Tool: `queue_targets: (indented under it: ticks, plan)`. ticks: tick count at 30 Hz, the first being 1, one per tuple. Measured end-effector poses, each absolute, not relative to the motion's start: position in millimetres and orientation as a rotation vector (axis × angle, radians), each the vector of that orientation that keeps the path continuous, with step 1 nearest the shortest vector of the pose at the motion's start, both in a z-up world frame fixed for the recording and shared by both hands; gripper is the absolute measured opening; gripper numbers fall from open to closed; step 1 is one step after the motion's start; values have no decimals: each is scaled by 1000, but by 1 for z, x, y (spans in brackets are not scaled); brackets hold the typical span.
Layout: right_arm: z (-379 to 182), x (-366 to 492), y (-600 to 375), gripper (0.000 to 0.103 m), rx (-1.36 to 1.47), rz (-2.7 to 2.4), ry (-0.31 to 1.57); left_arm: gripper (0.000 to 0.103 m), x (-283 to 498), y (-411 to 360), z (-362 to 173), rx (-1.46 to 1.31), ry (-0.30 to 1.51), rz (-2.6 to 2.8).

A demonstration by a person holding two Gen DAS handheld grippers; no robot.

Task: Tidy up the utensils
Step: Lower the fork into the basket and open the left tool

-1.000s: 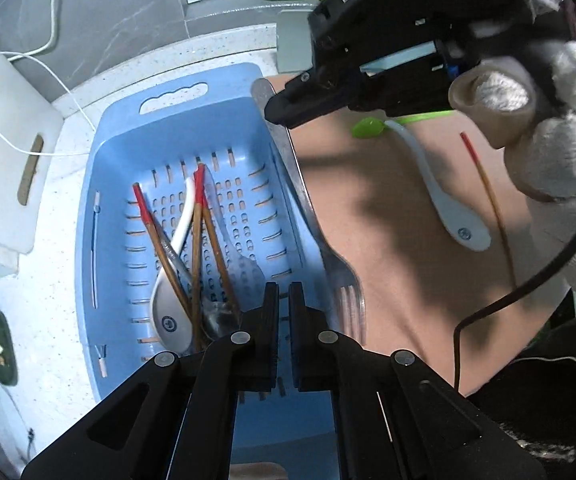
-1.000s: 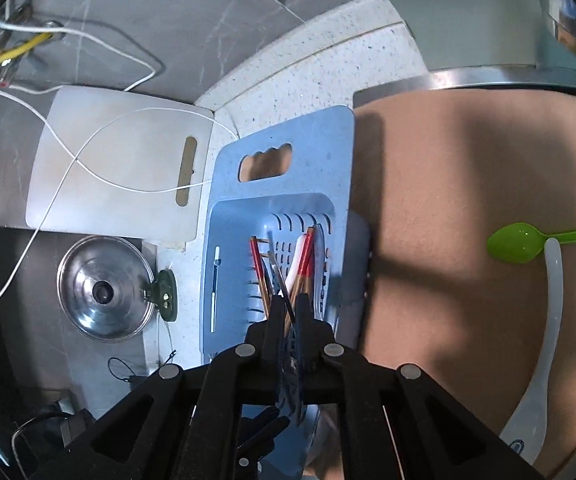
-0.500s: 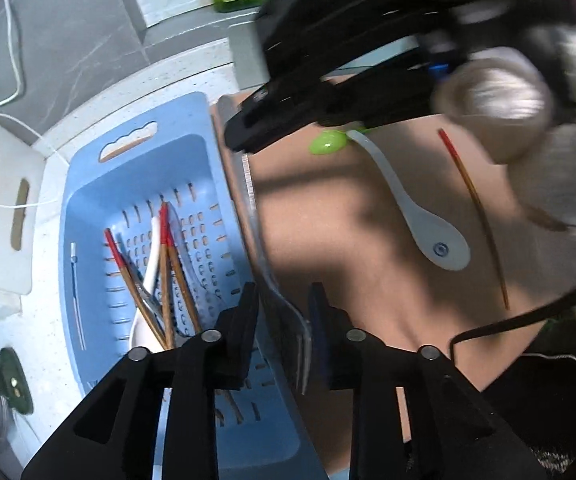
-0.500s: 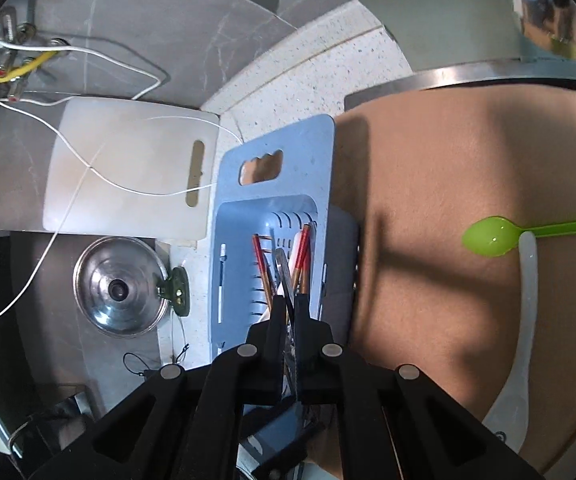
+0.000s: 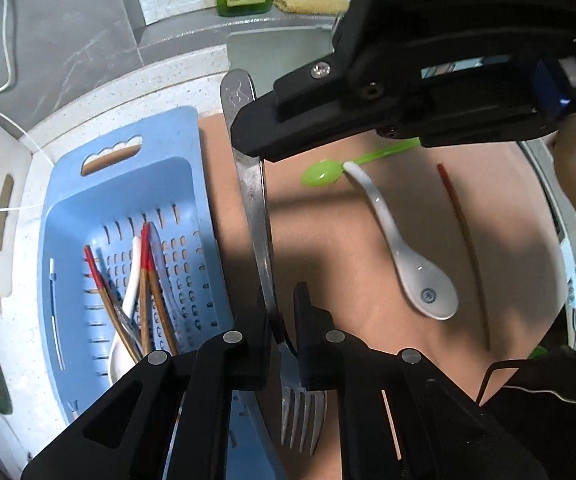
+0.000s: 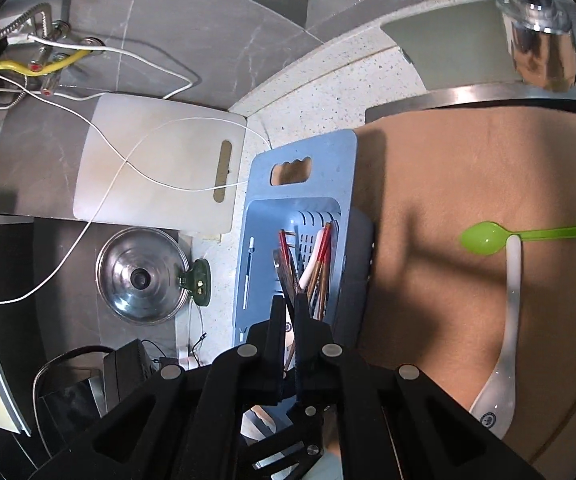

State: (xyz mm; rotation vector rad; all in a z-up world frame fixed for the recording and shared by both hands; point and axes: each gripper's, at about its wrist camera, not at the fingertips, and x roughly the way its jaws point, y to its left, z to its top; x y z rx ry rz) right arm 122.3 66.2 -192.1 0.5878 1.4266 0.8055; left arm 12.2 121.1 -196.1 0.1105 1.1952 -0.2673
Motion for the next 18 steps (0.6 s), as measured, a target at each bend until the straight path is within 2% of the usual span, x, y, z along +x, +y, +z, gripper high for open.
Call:
queue_targets:
  ticks: [9,18]
  plan:
    - [-179,123,83,3,587,840,1423,8,5,144,-178,106,1168,-238]
    - [-206,116,158,3,478,863,1509,8,-1,195,-202,57,1227,-147]
